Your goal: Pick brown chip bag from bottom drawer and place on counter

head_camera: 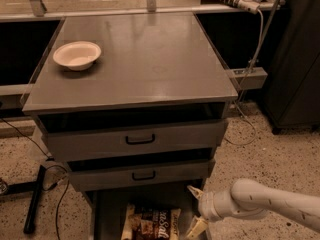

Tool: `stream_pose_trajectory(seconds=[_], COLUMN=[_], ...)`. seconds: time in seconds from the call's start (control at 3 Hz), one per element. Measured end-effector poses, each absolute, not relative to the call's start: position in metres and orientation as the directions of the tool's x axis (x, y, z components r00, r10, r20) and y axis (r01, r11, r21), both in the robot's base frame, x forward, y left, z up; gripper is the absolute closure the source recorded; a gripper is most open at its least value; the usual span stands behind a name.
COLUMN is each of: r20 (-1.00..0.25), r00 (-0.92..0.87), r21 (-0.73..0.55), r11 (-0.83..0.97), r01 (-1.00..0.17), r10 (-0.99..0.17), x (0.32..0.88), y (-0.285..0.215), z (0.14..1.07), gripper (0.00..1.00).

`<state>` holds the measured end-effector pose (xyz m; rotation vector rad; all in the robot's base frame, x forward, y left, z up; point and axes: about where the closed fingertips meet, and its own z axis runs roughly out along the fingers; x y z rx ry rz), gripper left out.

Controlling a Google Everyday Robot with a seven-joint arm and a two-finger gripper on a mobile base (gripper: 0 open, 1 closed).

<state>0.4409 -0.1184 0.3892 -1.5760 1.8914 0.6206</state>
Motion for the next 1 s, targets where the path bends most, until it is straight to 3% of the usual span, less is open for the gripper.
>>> stream_pose_trajectory(seconds=[1.0], r20=[-0.76], r00=[-0.148], r21=[0.003], r11=[0.225], r01=[-0.974], r10=[-0.632], x=[0.428], y=[-0.05], z=[0.286], gripper=[0.0])
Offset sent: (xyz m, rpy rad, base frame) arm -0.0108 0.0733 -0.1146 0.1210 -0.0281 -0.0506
